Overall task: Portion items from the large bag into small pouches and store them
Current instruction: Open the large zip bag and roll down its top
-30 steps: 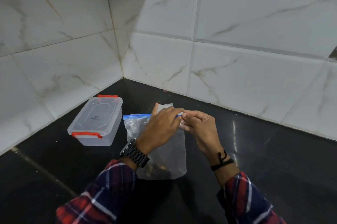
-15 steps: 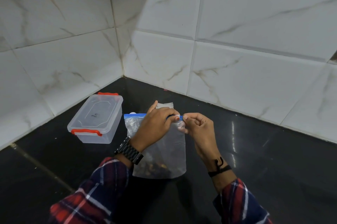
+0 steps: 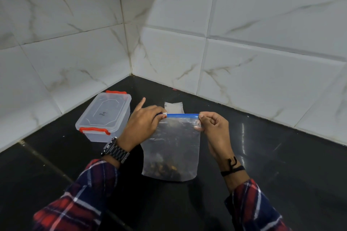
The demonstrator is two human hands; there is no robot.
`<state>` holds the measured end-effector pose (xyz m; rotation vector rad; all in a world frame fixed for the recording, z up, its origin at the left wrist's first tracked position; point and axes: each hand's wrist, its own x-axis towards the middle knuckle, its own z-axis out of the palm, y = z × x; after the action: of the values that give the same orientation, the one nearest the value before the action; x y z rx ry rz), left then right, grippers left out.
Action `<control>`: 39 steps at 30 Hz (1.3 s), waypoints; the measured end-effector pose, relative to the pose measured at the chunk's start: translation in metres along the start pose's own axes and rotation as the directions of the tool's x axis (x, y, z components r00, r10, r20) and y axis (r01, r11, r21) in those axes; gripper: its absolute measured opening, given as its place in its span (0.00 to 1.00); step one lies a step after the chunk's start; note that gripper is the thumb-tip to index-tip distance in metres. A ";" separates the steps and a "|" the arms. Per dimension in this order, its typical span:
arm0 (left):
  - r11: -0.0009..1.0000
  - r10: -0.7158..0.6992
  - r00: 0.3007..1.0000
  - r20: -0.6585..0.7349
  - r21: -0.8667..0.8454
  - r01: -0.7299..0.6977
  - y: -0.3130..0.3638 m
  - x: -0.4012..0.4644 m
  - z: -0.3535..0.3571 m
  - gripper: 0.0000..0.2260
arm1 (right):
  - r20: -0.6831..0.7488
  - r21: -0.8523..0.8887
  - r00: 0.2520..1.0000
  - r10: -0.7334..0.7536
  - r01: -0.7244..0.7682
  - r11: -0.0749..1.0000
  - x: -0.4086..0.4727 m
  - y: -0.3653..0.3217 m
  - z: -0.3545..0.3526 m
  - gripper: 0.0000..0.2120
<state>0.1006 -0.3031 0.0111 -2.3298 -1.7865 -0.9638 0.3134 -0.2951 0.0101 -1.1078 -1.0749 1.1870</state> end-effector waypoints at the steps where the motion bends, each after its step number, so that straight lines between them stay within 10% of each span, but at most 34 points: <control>1: 1.000 -0.010 1.000 -0.004 0.009 0.010 -0.002 -0.001 -0.002 0.09 | -0.004 -0.001 1.000 -0.009 0.009 1.000 0.001 -0.001 0.000 0.03; 16: 0.989 -0.140 0.990 -0.001 0.039 0.140 -0.026 -0.012 -0.023 0.07 | -0.016 -0.084 0.999 -0.045 0.043 0.995 0.007 -0.002 -0.013 0.04; 23: 0.972 -0.227 0.891 0.393 0.041 0.230 -0.015 -0.008 -0.039 0.06 | 0.120 -0.178 0.992 0.026 -0.004 0.984 0.016 -0.005 -0.016 0.04; 28: 0.970 -0.181 0.893 0.413 -0.074 0.231 0.006 0.008 -0.049 0.06 | 0.164 -0.270 0.986 0.027 0.019 0.963 0.030 -0.017 -0.012 0.09; 39: 0.577 -0.142 0.706 0.694 -0.522 0.628 0.055 0.007 -0.046 0.18 | 0.060 -0.609 0.993 -0.107 0.121 0.784 0.033 -0.018 0.015 0.17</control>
<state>0.1305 -0.3340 0.0695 -3.0035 -2.7010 -1.3270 0.3037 -0.2618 0.0312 -1.4967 -1.5864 0.7574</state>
